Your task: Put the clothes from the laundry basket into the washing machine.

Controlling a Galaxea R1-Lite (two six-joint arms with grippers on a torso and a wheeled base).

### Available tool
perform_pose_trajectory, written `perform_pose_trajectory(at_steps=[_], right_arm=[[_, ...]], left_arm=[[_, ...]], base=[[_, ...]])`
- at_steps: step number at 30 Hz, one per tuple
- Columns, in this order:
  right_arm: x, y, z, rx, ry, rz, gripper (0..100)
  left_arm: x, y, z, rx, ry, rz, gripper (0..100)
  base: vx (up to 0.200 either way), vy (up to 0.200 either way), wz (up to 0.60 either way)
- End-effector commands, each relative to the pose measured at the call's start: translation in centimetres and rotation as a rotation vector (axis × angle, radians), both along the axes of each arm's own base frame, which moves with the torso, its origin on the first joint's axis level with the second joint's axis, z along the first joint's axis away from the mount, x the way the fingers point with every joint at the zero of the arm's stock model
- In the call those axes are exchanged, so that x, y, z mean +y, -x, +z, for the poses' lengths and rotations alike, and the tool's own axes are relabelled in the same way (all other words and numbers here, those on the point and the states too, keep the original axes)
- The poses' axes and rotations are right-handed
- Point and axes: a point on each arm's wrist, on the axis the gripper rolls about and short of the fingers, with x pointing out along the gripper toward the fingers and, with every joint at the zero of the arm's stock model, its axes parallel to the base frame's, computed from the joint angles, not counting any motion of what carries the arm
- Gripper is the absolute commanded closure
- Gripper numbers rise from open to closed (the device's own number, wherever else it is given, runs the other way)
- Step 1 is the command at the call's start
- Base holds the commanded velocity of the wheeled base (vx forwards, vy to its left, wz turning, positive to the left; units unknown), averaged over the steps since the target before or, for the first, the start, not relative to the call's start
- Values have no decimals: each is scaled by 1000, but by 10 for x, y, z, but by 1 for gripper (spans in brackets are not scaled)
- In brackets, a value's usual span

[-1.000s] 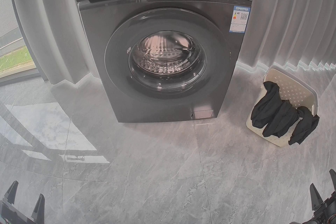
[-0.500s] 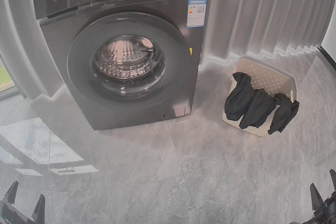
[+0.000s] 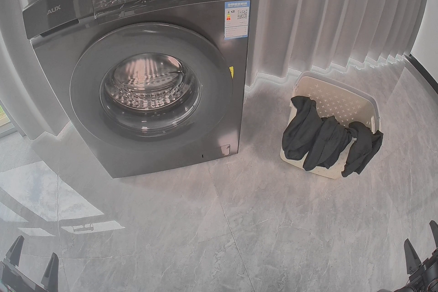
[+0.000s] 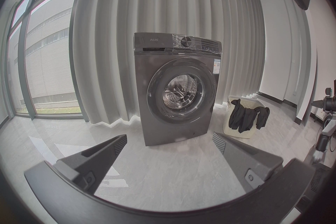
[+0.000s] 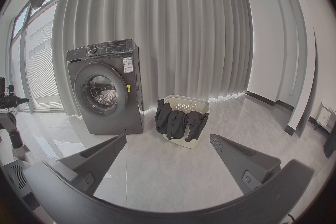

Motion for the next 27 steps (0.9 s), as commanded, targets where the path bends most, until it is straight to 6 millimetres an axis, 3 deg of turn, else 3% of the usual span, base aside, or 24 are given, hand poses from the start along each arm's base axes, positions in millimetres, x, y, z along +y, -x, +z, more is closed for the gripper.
perform_pose_trajectory(at_steps=[1, 7, 13, 25, 27], right_arm=[[0, -1, -5, 19, 0, 1, 0], [0, -1, -5, 19, 0, 1, 0], [0, -1, -5, 19, 0, 1, 0], [0, -1, -5, 19, 0, 1, 0], [0, -1, -5, 19, 0, 1, 0]], left_arm=[[0, 0, -5, 2, 0, 0, 0], [0, 0, -5, 2, 2, 2, 0], [0, 0, -5, 2, -1, 3, 0], [0, 0, -5, 2, -1, 2, 0], [0, 0, -5, 2, 2, 2, 0]], base=[[0, 0, 0], [0, 0, 0], [200, 0, 0], [0, 0, 0], [200, 0, 0]])
